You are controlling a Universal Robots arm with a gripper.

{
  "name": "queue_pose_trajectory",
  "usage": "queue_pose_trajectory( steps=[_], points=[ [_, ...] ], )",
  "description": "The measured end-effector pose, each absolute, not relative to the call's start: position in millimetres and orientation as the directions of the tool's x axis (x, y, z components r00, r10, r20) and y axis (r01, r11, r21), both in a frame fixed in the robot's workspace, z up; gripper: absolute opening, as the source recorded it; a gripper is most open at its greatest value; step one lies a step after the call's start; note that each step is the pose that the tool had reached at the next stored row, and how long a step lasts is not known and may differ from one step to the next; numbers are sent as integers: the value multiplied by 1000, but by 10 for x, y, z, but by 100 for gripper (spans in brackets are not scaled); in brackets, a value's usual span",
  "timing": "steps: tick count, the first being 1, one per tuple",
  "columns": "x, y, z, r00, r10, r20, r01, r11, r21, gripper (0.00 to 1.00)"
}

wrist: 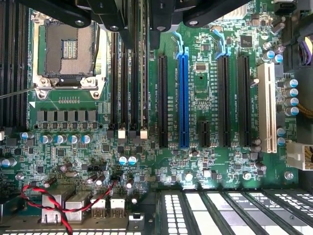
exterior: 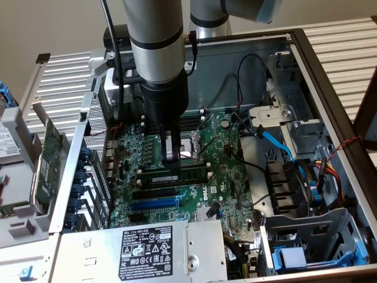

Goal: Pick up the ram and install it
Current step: 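Press down the ram until it locks into place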

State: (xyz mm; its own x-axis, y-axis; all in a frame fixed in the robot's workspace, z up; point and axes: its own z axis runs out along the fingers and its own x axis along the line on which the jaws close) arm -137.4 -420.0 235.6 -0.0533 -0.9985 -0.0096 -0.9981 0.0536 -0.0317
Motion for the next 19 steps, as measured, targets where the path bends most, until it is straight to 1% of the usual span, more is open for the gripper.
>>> queue_pose_trajectory(
  steps=[6, 13, 14, 15, 17, 19],
  points=[
    [-1377, -4200, 2363, -53, -999, -9, -998, 53, -21, 27],
    [-1378, -4200, 2391, -53, -999, -10, -998, 53, -21, 27],
    [-1379, -4200, 2394, -53, -999, -10, -998, 54, -21, 25],
    [-1379, -4200, 2397, -53, -999, -10, -998, 53, -21, 25],
    [-1379, -4200, 2401, -53, -999, -10, -998, 53, -21, 12],
    [-1379, -4200, 2401, -53, -999, -10, -998, 53, -21, 11]
  ],
)
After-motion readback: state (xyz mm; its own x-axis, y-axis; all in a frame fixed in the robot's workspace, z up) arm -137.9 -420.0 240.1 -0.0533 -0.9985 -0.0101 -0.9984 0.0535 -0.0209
